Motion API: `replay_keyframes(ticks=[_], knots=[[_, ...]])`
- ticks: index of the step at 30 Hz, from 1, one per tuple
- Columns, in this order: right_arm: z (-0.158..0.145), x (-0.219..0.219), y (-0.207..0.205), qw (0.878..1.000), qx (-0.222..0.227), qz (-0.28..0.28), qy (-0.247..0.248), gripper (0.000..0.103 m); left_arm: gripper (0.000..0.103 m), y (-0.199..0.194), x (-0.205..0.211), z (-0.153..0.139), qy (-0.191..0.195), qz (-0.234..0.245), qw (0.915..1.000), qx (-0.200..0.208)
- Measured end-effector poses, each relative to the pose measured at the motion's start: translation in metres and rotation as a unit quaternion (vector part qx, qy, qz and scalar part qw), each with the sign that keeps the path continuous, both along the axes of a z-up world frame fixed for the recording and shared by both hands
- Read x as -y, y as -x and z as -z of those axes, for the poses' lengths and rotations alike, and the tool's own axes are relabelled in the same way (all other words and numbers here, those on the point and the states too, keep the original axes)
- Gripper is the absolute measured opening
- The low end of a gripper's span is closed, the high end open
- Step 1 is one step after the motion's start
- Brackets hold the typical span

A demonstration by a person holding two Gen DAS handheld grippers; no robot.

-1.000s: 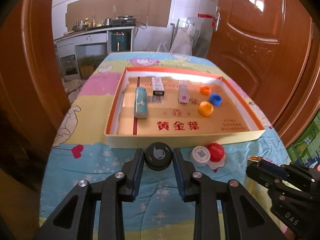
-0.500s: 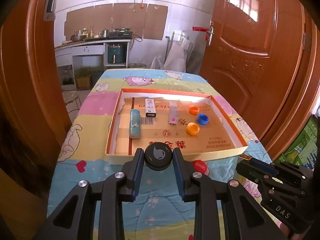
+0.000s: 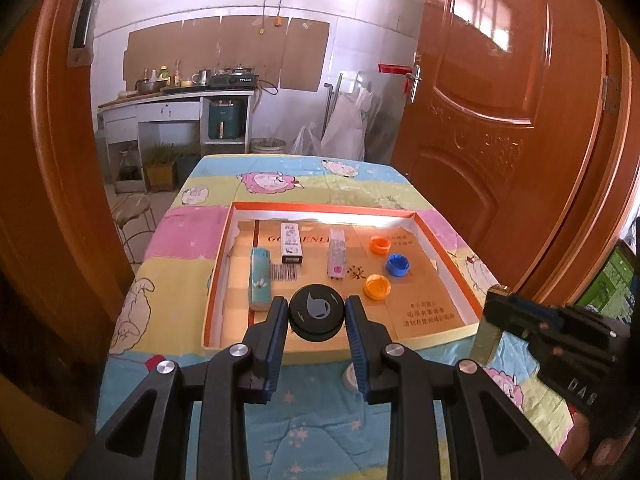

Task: Organize rigid objects
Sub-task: 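Carry the gold box and black cap into the cardboard lid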

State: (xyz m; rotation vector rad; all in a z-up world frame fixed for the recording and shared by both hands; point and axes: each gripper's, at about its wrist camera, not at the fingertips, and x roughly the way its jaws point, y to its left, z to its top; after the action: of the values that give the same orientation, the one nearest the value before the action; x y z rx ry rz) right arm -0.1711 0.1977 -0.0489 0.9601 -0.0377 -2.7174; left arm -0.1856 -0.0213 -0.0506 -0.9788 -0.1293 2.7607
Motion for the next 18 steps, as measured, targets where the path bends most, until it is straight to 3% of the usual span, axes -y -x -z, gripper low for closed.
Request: replay_keyframes(ticks=[9, 18], knots=[[-0.017, -0.017, 0.023, 1.0, -0.017, 0.02, 0.007, 0.018, 0.03, 0.014, -0.003, -0.005, -0.001, 0.001, 1.0, -0.005], [-0.011, -0.024, 0.042, 1.0, -0.009, 0.023, 0.011, 0.018, 0.03, 0.039, -0.011, -0.001, 0.001, 0.005, 1.0, 0.004]])
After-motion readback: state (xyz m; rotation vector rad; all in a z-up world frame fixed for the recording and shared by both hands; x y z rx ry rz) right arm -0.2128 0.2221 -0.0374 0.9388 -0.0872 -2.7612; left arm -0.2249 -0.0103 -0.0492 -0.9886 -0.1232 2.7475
